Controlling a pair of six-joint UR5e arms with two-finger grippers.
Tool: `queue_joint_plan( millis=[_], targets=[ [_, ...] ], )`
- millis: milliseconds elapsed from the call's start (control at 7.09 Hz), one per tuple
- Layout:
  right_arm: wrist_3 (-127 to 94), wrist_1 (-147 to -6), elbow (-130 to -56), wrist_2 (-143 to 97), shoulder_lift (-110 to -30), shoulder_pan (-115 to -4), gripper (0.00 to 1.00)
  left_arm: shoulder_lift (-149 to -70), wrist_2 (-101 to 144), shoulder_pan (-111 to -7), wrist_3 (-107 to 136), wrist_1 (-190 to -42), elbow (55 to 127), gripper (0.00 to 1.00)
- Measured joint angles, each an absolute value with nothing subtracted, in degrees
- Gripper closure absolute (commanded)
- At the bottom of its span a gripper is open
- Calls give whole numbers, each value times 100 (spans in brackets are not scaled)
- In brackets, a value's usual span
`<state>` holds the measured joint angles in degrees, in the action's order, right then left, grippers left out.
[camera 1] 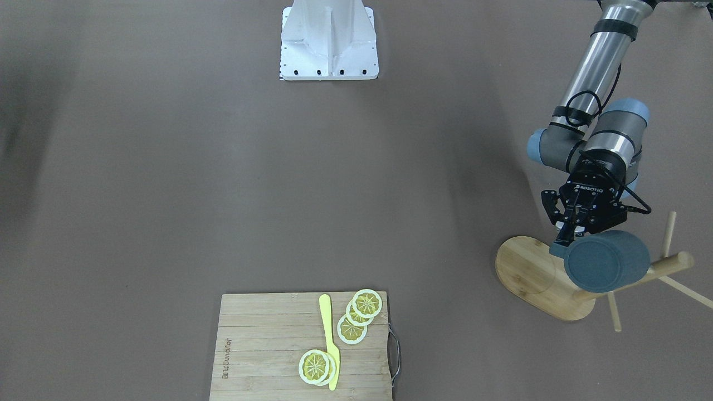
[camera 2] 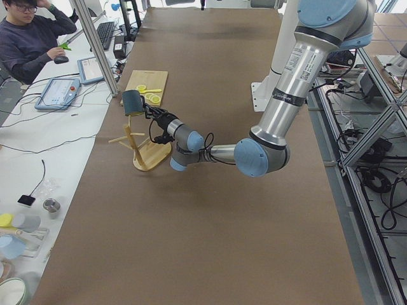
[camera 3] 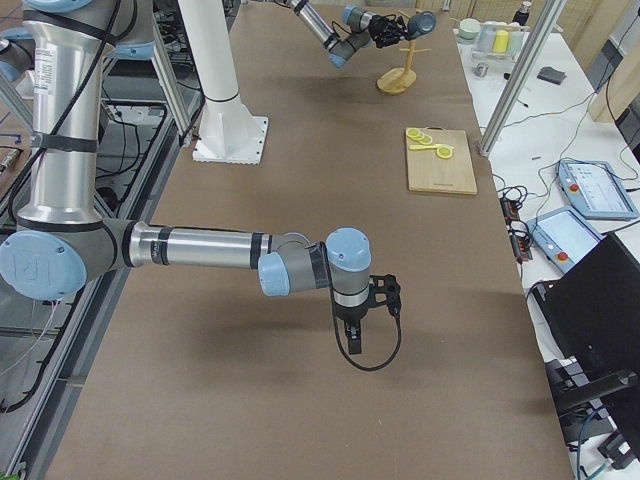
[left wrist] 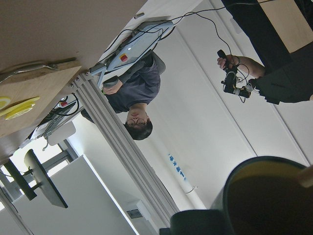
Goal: Hang cup on storage rack
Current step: 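Align the mug handle over a stand peg with the left gripper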
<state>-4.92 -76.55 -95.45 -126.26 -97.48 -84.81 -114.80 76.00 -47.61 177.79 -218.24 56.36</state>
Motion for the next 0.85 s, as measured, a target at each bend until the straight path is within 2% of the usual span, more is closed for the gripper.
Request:
queue_joint_plan(
  millis=[846],
  targets=[
    [-492, -7655, -9545, -12630, -9747, -8481, 0, -11416, 7642, -4764, 17797, -21851, 5147, 100]
  ],
)
